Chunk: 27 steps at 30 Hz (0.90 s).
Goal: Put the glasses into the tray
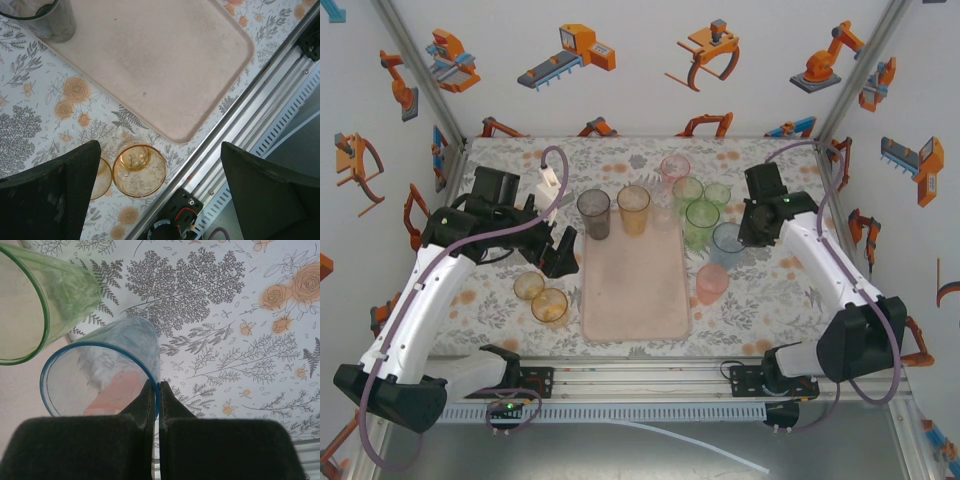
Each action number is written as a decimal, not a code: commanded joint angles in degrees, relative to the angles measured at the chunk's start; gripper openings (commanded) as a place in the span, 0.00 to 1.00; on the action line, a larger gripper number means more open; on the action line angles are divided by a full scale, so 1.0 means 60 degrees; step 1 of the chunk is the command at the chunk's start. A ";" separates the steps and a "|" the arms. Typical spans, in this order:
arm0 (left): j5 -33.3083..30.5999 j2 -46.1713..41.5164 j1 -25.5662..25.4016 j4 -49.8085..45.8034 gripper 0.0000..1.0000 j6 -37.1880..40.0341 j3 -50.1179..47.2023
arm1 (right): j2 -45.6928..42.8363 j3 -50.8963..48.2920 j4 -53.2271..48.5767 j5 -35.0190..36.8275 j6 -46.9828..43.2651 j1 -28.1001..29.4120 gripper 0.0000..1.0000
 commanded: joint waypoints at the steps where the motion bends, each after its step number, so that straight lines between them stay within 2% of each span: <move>1: 0.0180 0.0021 -0.0062 0.0082 0.97 -0.0109 0.0264 | -0.0452 0.0290 -0.0279 0.0024 -0.0108 -0.0112 0.00; 20: 0.0165 0.0074 -0.0062 0.0084 0.97 -0.0104 0.0304 | -0.1050 0.1202 -0.1248 0.0210 -0.0320 -0.0300 0.00; 27: 0.0057 0.0121 -0.0062 0.0084 0.97 -0.0048 0.0412 | -0.1225 0.1759 -0.1806 0.0649 -0.0586 -0.0315 0.00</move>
